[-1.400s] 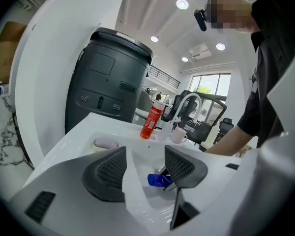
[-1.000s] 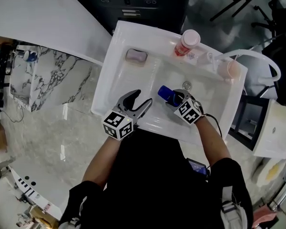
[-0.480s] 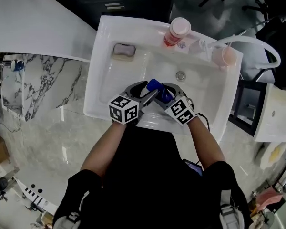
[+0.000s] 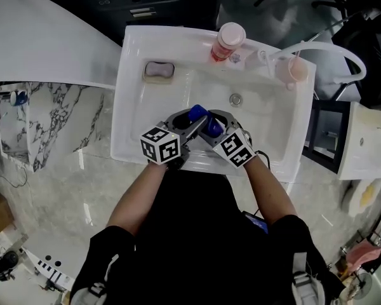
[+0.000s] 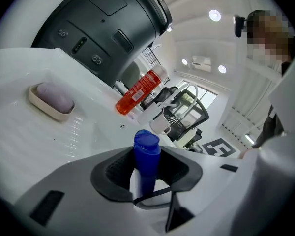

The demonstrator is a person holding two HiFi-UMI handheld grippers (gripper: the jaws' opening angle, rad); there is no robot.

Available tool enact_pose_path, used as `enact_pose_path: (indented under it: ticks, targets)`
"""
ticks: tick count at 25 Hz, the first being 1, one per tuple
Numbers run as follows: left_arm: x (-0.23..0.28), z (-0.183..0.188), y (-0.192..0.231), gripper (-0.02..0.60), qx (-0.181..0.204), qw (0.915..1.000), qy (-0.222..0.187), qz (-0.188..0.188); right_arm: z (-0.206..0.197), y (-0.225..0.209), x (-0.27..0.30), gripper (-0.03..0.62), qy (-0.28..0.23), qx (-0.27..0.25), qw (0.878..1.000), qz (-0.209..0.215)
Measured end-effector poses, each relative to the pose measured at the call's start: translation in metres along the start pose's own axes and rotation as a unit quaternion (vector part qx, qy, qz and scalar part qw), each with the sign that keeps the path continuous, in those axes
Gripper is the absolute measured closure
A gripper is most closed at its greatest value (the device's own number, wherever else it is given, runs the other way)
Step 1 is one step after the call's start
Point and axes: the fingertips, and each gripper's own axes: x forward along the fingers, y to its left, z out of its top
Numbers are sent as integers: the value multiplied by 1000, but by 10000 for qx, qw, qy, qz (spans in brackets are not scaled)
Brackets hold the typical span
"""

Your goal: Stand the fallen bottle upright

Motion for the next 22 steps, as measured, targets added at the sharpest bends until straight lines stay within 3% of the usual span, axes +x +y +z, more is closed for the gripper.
enact_pose_path:
  ticks: [9,15,22]
  targets:
    - [-17,23,-8,419,155,9994,-262,-145,30,3,-4,303,-241,-414,9987,-163]
    - [-27,65,-22,419,811,9956,-445,-122,56,-9,-16,301,-481,-766,9929,-776]
    - [-36,129,-17,419,1605,9848,-647,150,71,-41,-39,301,-732,-409,9886,-1247]
